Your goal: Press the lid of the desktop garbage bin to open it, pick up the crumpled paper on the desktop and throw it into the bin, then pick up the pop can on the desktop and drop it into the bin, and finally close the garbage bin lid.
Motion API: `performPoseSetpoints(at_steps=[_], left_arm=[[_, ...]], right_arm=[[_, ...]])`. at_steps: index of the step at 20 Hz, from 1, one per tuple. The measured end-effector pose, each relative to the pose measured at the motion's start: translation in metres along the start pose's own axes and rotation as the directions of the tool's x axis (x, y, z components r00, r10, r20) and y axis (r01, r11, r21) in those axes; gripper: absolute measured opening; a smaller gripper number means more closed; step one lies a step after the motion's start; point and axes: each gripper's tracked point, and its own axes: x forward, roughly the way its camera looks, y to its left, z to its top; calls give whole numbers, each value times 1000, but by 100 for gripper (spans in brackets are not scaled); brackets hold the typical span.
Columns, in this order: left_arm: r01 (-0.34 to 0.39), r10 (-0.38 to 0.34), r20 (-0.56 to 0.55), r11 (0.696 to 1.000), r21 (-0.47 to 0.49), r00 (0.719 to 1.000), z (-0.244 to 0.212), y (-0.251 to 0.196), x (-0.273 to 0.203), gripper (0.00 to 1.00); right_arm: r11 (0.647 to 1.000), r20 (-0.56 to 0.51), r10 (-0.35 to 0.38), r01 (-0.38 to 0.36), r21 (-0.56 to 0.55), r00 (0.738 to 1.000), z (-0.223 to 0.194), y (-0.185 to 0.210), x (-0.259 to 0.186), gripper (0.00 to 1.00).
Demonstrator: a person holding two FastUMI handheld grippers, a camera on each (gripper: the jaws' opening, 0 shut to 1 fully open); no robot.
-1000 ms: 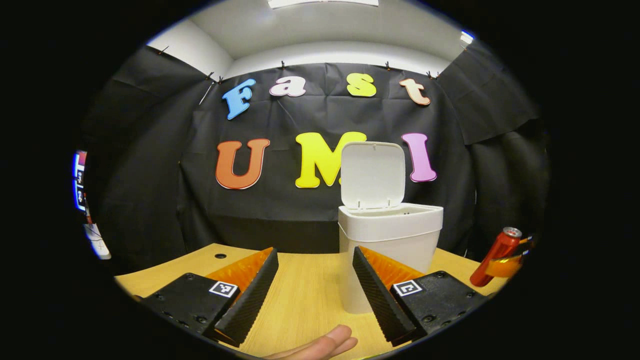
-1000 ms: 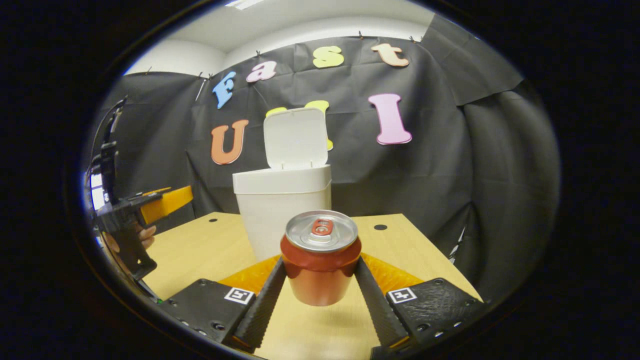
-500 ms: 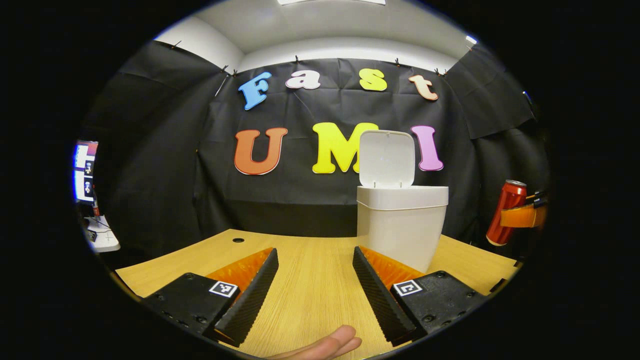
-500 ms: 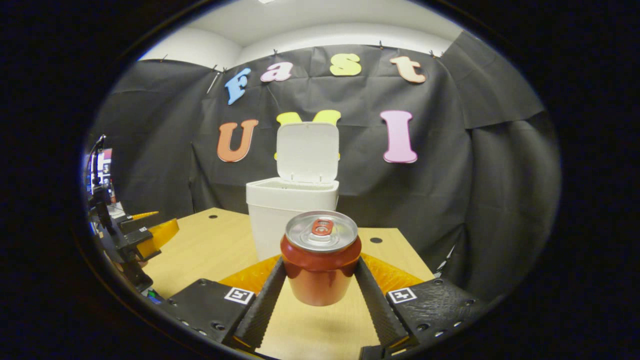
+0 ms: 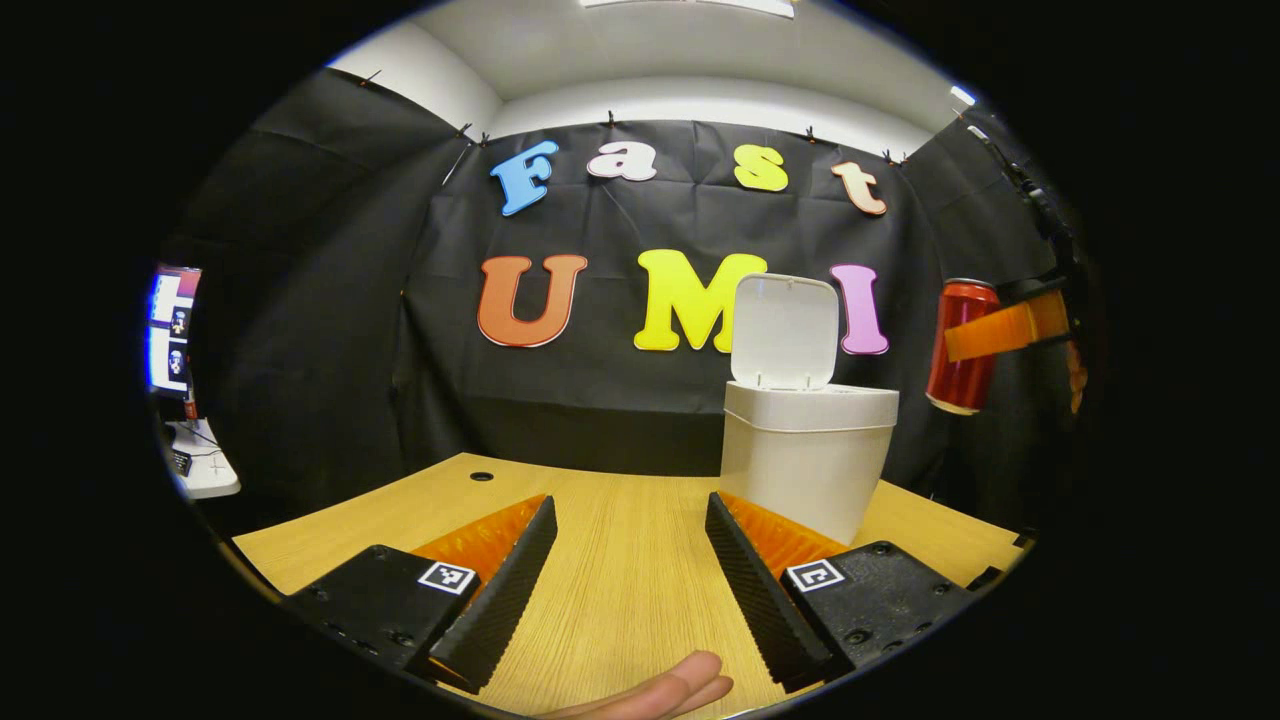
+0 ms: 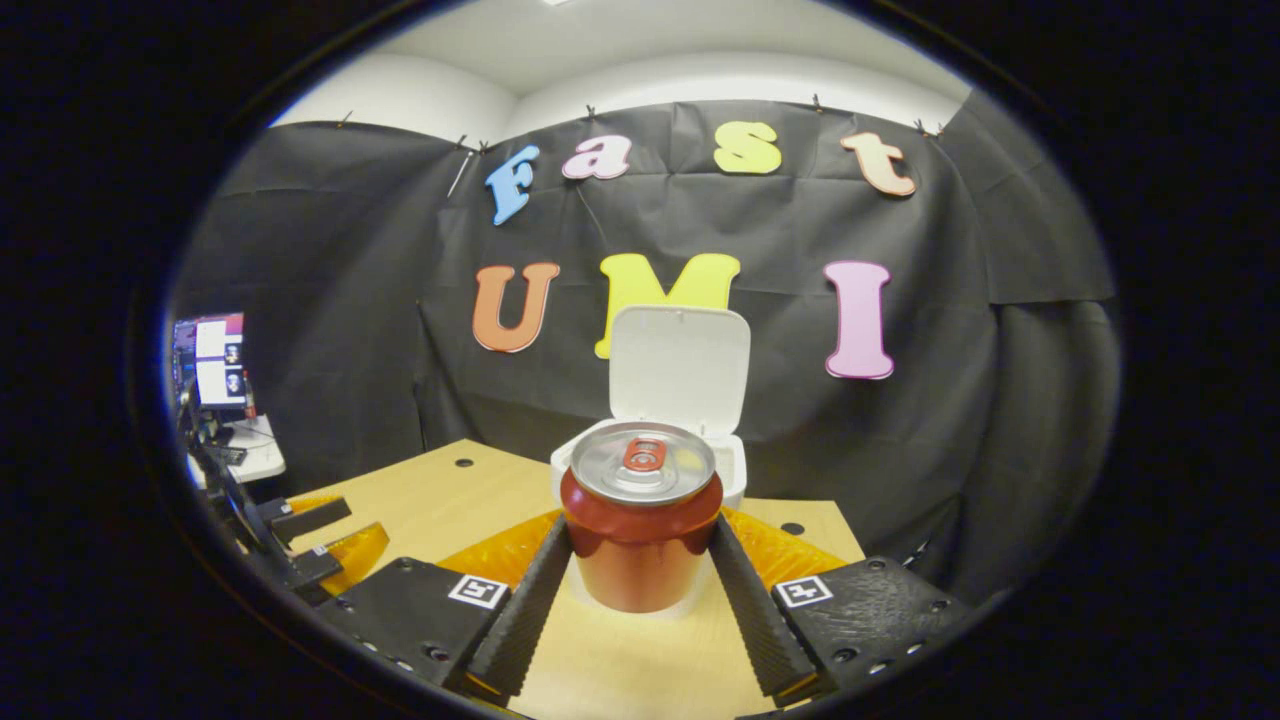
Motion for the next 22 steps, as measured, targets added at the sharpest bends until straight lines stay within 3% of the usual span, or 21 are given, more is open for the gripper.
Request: performPoseSetpoints(at_steps=[6,14,18,22], left_arm=[[9,-7,40,999,-47,999,24,16,-10,96],[5,-4,47,999,-33,999,30,28,-13,97],[17,-17,54,1000,-4,998,33,26,-16,97],[38,-38,70,999,4,997,36,21,-17,97]], right_arm=[[997,-8,-69,69,42,998,66,7,91,82],[986,-169,-145,156,55,975,32,4,206,82],[977,-207,-195,209,47,959,15,-15,228,82],[974,-182,-210,222,46,960,14,-25,231,82]])
